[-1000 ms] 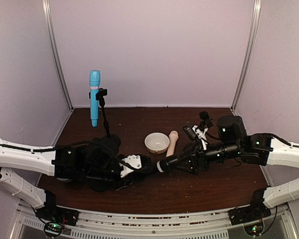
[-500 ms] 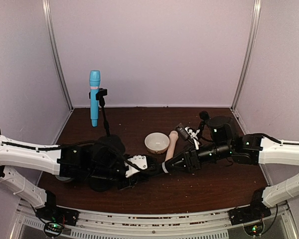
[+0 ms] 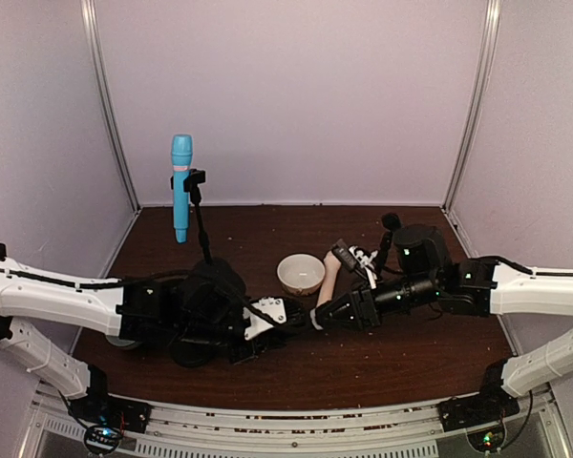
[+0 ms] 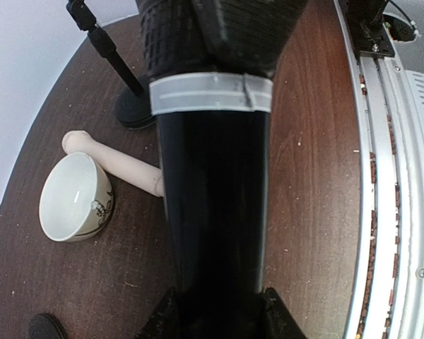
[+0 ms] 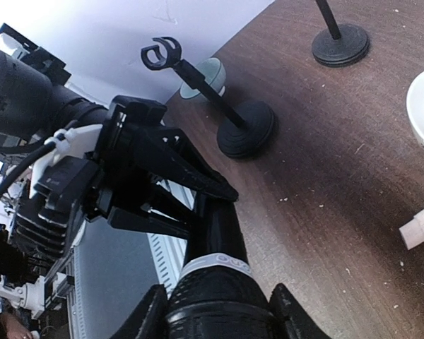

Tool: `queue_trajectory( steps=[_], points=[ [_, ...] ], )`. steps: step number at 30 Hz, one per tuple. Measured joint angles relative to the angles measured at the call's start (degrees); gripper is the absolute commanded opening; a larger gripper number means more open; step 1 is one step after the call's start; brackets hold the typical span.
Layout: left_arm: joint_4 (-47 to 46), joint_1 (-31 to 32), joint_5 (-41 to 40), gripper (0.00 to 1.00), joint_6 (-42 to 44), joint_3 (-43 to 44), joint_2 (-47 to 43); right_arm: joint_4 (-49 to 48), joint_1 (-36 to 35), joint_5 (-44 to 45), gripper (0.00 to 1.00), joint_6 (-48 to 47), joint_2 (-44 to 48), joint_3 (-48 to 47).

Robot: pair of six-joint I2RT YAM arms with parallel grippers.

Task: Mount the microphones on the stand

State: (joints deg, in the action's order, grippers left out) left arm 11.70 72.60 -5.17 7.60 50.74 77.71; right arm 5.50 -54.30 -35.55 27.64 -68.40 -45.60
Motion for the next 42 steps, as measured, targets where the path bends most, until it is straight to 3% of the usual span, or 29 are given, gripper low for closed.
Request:
queue_trajectory(
  steps=[4,10,20,24,28,34,42],
  points=[
    [-0.6,0.4,-3.4,0.49,-1.5,0.4,1.4,-0.1,0.1,0.5,0.13,-0.9,-0.2,0.0],
    [-1.8,1.0,-11.9,0.56,-3.4,0.4,0.0,0.2,0.1,3.2,0.08,-3.0,1.5,-0.1],
    [0.8,0.9,-30.5,0.88,-4.2,0.3,-18.3,3.5,0.2,7.4,0.06,-6.9,5.9,0.1],
    [2.5,0.5,-37.8,0.91,-6.0,-0.7,-26.2,4.1,0.2,7.6,0.06,-7.3,5.8,0.3],
    [8.3,-0.3,-41.6,0.87,-12.4,-2.8,-32.8,4.2,0.2,8.4,0.07,-8.2,5.8,0.9],
    [14.9,-0.4,-41.4,0.84,-21.6,-10.4,-44.9,4.2,0.2,8.6,0.07,-9.4,5.4,1.2],
    [15.1,-0.4,-35.5,0.84,-24.5,-17.9,-46.2,3.7,0.2,8.6,0.07,-9.8,3.9,2.2]
  ],
)
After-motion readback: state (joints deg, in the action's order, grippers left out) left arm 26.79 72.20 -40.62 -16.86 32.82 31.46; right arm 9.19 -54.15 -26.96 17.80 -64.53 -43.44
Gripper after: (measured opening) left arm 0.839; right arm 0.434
